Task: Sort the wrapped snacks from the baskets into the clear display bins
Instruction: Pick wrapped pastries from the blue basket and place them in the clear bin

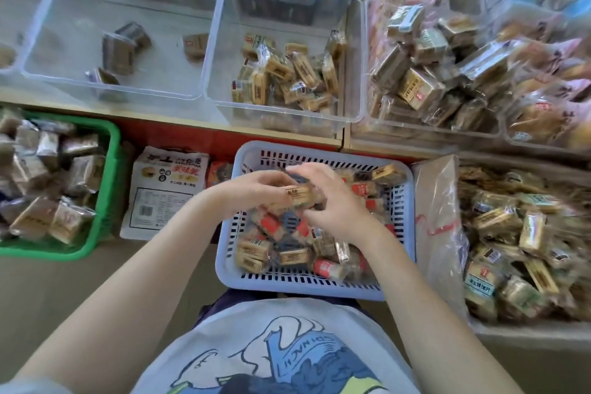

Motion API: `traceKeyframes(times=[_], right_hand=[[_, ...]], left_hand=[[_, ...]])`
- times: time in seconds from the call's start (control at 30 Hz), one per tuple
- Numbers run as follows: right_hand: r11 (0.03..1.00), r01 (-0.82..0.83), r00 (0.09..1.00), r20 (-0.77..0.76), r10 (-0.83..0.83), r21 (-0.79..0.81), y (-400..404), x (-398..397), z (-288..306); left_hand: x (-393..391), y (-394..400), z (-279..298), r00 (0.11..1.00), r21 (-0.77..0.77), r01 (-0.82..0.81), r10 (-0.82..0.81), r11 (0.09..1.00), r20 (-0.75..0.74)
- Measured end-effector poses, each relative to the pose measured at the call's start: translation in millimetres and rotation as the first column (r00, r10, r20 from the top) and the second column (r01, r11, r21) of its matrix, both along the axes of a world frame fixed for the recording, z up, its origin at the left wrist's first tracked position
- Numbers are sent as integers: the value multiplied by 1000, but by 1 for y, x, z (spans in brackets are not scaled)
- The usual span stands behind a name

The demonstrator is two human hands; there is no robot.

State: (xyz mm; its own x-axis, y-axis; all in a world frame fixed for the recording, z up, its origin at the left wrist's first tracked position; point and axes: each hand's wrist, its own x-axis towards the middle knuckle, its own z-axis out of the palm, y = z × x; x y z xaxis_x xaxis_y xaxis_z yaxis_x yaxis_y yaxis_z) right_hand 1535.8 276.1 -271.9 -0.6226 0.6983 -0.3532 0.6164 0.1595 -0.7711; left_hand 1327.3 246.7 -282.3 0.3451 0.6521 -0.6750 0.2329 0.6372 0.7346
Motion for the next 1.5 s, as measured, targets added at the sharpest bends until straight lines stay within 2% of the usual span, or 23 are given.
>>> traceKeyframes(times=[0.03,0.1,0.2,0.27,0.37,0.5,0.57,0.73,0.8,0.87,0.93,1.0,1.07,1.17,1.3,1.4,1.5], right_hand=[[999,-30,999,22,29,38,6,-7,6],[996,-16,998,63,11,85,19,-19,18],[967,118,985,95,-143,225,46,-32,27],[901,250,956,56,-288,353,73,-43,27],[813,418,885,21,-465,404,117,-61,17],[830,484,836,132,-532,279,154,-68,-2],[814,498,824,132,-552,298,156,-64,-8],[686,517,831,-110,-545,513,95,-26,-11],[746,487,837,4,-548,455,54,2,-34],[873,387,819,324,-473,298,15,30,-64],[951,273,728,614,-303,146,-22,55,-93],[979,192,623,763,-173,65,-54,69,-113],[987,150,568,812,-134,58,-76,76,-125],[978,180,586,787,-196,109,-82,81,-130],[938,331,692,650,-314,101,-63,88,-109],[817,576,755,376,-537,10,-51,91,-75],[669,717,695,129,-708,-193,-33,89,-45]], left_hand=[[-3,1,5,1000,48,-29,30,998,-8],[-5,0,9,978,119,-200,206,972,-33],[-12,-5,0,813,190,-556,577,809,-80],[-17,-12,-10,749,215,-611,644,762,-154],[-18,-24,-21,772,199,-558,592,805,-232],[-10,-35,-30,790,198,-492,531,848,-307],[-5,-38,-36,805,207,-428,475,880,-354],[16,-40,-55,840,134,-257,290,957,-458],[27,-38,-63,839,129,-177,218,976,-498],[39,-35,-71,842,118,-96,144,988,-520],[50,-31,-75,844,81,-19,59,997,-533],[61,-28,-78,839,51,51,-16,997,-543],[71,-24,-79,832,39,103,-65,994,-551],[84,-20,-80,826,17,147,-113,989,-552],[95,-12,-75,856,10,121,-99,993,-508],[99,-6,-65,901,23,34,-20,999,-433],[96,4,-51,977,-30,-104,97,994,-189]])
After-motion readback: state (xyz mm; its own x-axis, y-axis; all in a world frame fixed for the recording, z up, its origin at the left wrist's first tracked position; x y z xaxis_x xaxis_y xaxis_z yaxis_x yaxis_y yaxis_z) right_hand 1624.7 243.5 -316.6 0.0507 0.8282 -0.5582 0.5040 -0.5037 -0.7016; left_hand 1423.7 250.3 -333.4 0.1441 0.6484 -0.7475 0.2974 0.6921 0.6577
